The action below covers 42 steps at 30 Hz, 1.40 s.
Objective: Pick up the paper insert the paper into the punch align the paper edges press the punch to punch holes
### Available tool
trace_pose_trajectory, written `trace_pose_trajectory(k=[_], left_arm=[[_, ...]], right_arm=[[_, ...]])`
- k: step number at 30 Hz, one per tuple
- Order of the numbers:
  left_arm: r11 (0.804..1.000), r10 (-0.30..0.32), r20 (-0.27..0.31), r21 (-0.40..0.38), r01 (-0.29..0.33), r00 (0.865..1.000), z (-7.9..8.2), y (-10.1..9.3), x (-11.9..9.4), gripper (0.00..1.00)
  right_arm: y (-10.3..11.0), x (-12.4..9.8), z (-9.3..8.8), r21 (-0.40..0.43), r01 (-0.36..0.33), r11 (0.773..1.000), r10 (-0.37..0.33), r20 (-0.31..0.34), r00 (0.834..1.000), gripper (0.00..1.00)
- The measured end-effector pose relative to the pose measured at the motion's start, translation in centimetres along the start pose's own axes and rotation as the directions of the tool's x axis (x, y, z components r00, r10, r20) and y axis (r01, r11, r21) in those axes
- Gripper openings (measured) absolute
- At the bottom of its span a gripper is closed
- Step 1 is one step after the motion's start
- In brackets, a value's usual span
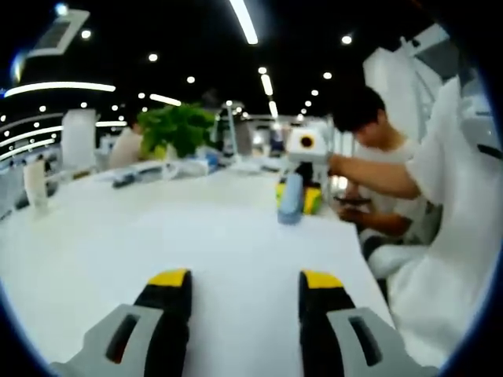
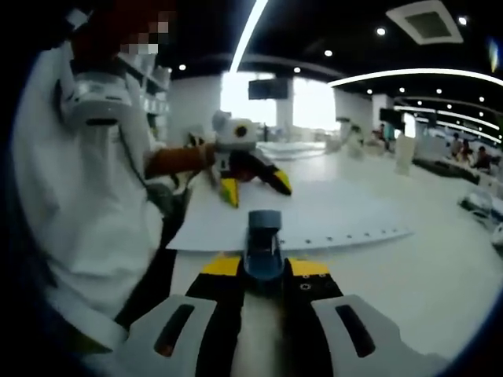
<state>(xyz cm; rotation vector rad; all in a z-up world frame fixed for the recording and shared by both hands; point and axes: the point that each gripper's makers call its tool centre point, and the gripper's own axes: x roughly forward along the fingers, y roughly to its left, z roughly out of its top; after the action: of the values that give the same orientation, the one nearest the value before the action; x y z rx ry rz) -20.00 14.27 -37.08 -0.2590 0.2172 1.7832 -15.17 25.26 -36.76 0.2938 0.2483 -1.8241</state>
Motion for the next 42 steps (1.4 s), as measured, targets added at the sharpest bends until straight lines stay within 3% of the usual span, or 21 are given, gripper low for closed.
trace_pose_trajectory(k=[36,42], left_arm=[[1.0,-0.002,0.002,0.0,0.002,1.0,0.1,-0.1,0.1,0.55],[0.999,-0.033,0.007,0.035,0.033,0.999,0.2,-0.8,0.1,0.58]], right_arm=[[0.3,-0.1,-0.2,-0.029,-0.001,1.0,0.0,-0.019,1.0,0.23],[0.0,-1.1,0.2,0.003,0.048,0.999,-0.048,-0.009,0.999,0.33]])
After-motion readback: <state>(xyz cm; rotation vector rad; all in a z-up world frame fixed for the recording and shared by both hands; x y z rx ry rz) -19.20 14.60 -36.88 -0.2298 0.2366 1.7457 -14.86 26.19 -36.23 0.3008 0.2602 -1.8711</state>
